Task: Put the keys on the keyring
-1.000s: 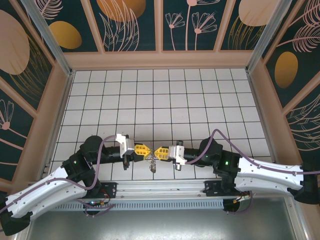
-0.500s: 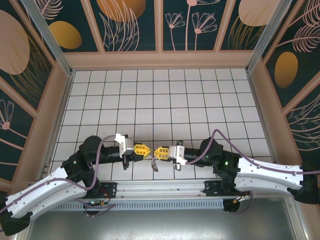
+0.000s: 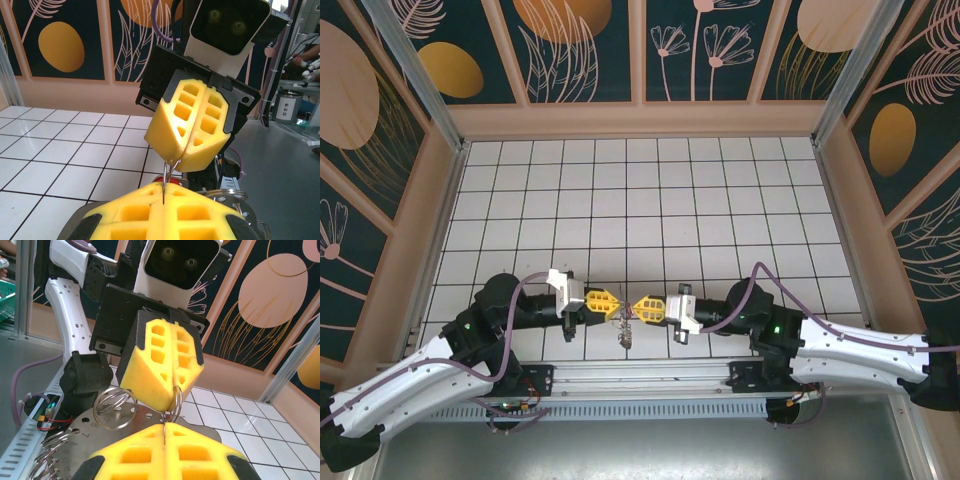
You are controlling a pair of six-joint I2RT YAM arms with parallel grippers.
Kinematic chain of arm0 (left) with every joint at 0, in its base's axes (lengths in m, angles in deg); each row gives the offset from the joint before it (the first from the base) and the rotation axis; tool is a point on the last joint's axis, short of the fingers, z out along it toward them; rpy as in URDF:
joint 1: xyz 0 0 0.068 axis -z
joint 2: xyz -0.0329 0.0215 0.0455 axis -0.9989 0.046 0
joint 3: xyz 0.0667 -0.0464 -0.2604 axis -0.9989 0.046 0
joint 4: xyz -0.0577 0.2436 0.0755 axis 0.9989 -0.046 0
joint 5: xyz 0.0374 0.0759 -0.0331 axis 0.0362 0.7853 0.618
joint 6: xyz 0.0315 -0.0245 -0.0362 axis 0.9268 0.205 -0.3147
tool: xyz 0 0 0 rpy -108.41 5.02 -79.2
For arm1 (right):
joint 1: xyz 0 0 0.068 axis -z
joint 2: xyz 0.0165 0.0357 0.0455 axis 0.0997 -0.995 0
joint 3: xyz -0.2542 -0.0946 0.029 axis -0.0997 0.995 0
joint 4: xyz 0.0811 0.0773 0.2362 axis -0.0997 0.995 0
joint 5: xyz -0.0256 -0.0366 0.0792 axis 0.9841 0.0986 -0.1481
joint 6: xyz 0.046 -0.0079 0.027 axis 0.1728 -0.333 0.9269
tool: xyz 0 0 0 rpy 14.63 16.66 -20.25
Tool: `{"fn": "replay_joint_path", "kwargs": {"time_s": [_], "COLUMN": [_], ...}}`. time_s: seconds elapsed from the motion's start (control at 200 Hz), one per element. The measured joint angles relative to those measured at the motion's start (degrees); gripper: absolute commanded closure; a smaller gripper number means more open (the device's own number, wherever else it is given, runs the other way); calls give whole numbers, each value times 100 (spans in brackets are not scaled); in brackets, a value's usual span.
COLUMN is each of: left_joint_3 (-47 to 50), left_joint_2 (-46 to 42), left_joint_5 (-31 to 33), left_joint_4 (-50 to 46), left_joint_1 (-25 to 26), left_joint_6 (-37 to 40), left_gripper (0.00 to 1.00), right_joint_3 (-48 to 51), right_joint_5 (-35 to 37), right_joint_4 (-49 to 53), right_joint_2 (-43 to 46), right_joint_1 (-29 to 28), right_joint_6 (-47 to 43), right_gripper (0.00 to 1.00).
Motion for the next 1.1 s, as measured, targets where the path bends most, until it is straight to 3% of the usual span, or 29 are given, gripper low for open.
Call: {"fn": "replay_joint_path", "kwargs": {"time_s": [0.44, 0.616, 0.756, 1.101], "left_joint_3": [9, 9, 9, 22], "left_joint_2": [-26, -48, -57, -39], "left_joint_5": [4, 11, 63, -133], "left_joint_4": [44, 48, 92, 214], "left_joint_1": [0, 0, -4, -7], "left_joint_6": [-2, -2, 0, 7], "left_gripper": [100, 100, 100, 100], "right_joint_3": [33, 33, 79, 87], "right_joint_5": [-94, -140, -144, 17], "right_joint_4": [-28, -48, -59, -85], "right_joint_2": [28, 9, 85, 330], "right_joint_1": [0, -7, -37, -4], "right_joint_6": [0, -2, 26, 256], "right_gripper": [100, 86, 81, 85]}}
